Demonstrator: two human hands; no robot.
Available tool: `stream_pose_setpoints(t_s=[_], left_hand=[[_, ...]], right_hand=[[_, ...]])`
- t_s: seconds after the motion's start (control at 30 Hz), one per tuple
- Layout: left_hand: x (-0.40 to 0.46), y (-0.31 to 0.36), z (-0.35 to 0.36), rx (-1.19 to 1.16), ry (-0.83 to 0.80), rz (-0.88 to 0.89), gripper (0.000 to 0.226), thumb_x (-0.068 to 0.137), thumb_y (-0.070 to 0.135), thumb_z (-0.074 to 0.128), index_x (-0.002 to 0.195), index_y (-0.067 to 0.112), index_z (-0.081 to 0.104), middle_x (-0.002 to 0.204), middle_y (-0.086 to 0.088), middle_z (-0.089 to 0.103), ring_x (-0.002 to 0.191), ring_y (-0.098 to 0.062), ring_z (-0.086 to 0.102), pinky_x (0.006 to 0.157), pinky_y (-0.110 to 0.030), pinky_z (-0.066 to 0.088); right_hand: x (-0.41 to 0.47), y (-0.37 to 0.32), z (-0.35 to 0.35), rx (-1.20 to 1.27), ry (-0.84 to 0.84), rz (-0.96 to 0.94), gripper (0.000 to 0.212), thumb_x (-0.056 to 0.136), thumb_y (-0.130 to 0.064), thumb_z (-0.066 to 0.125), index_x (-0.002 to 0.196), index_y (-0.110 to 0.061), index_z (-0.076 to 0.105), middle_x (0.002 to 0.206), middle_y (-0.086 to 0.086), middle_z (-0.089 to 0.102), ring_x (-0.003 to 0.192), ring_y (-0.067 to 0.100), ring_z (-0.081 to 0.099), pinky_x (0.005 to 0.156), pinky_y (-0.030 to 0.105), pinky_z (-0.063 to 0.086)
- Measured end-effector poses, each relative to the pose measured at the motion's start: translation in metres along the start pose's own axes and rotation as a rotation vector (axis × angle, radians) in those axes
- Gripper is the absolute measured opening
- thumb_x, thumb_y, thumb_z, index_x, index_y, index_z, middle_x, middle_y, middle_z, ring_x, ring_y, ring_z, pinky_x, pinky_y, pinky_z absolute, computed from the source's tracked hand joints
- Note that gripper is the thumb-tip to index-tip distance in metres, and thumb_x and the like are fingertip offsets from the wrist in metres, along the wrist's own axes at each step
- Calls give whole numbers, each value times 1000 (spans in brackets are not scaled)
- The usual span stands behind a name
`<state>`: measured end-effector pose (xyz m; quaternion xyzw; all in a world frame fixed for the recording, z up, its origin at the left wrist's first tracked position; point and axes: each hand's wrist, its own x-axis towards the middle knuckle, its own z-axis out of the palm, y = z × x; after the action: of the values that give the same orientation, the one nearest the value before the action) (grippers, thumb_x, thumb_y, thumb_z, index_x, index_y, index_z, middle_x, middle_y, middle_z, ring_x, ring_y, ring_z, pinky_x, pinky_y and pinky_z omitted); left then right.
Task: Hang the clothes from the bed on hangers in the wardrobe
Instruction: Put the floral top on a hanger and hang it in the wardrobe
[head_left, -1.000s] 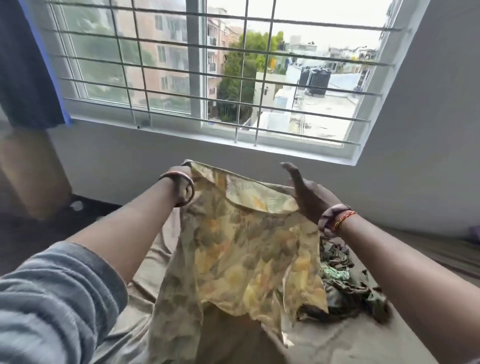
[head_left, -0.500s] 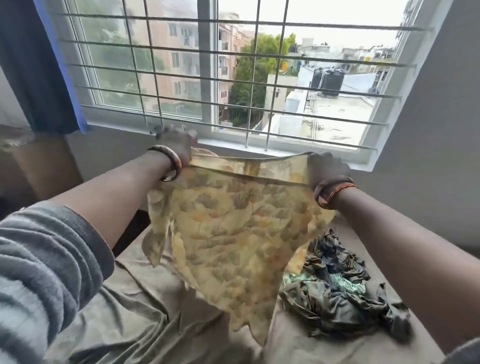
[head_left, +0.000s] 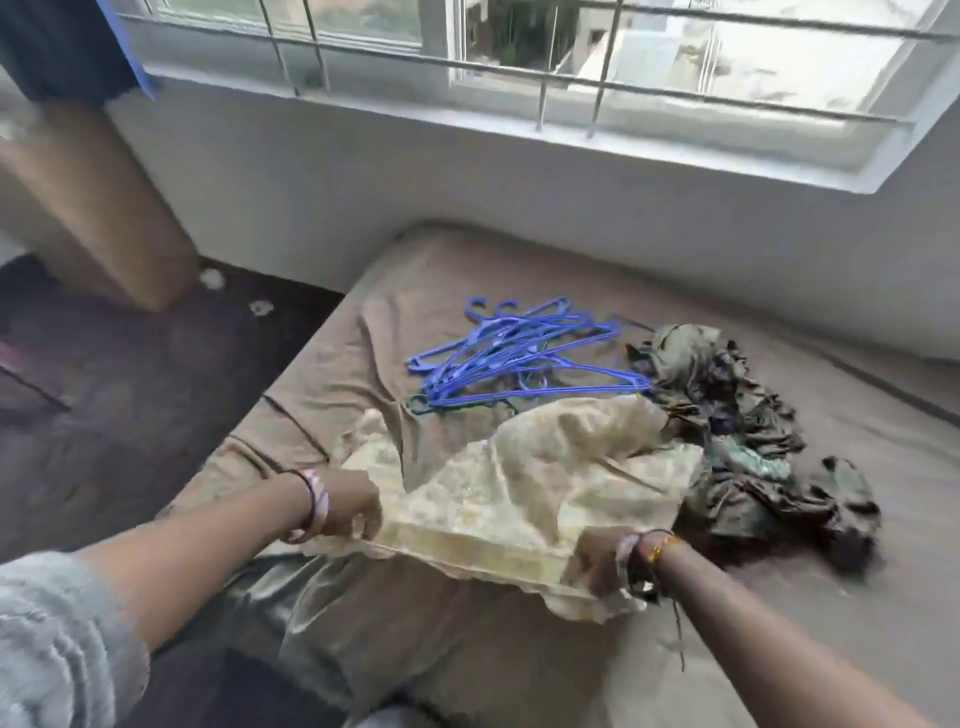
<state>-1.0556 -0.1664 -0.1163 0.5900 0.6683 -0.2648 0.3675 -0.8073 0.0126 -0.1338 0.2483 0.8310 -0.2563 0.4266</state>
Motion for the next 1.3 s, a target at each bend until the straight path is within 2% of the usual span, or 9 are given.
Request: stream_pose_setpoints(t_s=[0.07, 0.17, 0.23, 0.33, 0.43, 0.63, 0.87, 1.0, 1.3], left_hand=[[8, -10, -1, -164, 25, -74, 54, 79, 1, 57, 129, 21, 56, 121, -9, 61, 110, -24, 57, 83, -18, 41], [35, -41, -13, -353, 14, -96, 81, 82, 3, 63, 148, 22, 19, 126, -11, 53, 99, -20, 53, 53, -1, 33], [56, -60, -20, -409, -2, -96, 87, 83, -4, 59, 149, 20, 7, 130, -15, 48, 106, -26, 52, 44, -1, 32], [97, -89, -15, -485, 38, -109, 87, 80, -9, 49, 148, 30, 12, 136, -11, 46, 98, -21, 54, 47, -7, 36], [129, -108, -8, -479, 86, -131, 85, 83, -6, 46, 149, 30, 5, 128, -15, 52, 92, -20, 52, 60, -15, 34], [173, -136, -1, -473, 25, -36, 84, 85, -2, 47, 149, 31, 3, 129, -14, 51, 103, -24, 53, 74, -19, 36], [193, -150, -6, -372, 86, 89, 82, 84, 2, 50, 148, 37, 11, 124, -17, 48, 116, -29, 49, 89, -24, 38], [182, -148, 3, -440, 66, 99, 82, 86, 0, 48, 148, 33, 5, 138, -13, 43, 123, -26, 47, 91, -21, 35], [161, -129, 33, -473, 38, 37, 87, 84, 0, 49, 149, 35, 2, 142, -9, 41, 125, -23, 47, 97, -21, 36]], right_hand=[[10, -5, -1, 61, 17, 46, 41, 82, 6, 51, 117, -10, 66, 98, 3, 67, 83, 11, 60, 51, 11, 43], [49, -19, -25, 124, 241, 110, 37, 84, 5, 46, 109, -9, 69, 116, 9, 65, 104, 23, 61, 85, 24, 48], [81, -25, -45, 170, 177, 101, 38, 82, 4, 48, 105, -16, 71, 113, 9, 66, 95, 21, 62, 83, 24, 47], [124, -44, -71, 207, 64, 63, 28, 83, -9, 57, 103, -21, 73, 108, 9, 69, 83, 12, 56, 75, 21, 45], [174, -66, -100, 176, 232, 108, 29, 86, -10, 53, 108, -20, 70, 115, 8, 66, 100, 22, 60, 82, 22, 43], [268, -122, -144, 234, 509, 145, 51, 87, -5, 45, 137, -10, 37, 141, 12, 40, 125, 37, 37, 101, 39, 34], [328, -147, -169, 756, 426, 373, 76, 92, -29, 52, 150, -21, 5, 149, 26, 17, 136, 42, 25, 109, 39, 27], [326, -158, -149, 742, 342, 335, 61, 83, -34, 63, 134, -15, 36, 134, 14, 46, 127, 35, 40, 101, 36, 37], [301, -163, -92, 551, 473, 490, 31, 79, -53, 56, 90, -24, 54, 111, 7, 62, 116, 32, 49, 102, 44, 33]])
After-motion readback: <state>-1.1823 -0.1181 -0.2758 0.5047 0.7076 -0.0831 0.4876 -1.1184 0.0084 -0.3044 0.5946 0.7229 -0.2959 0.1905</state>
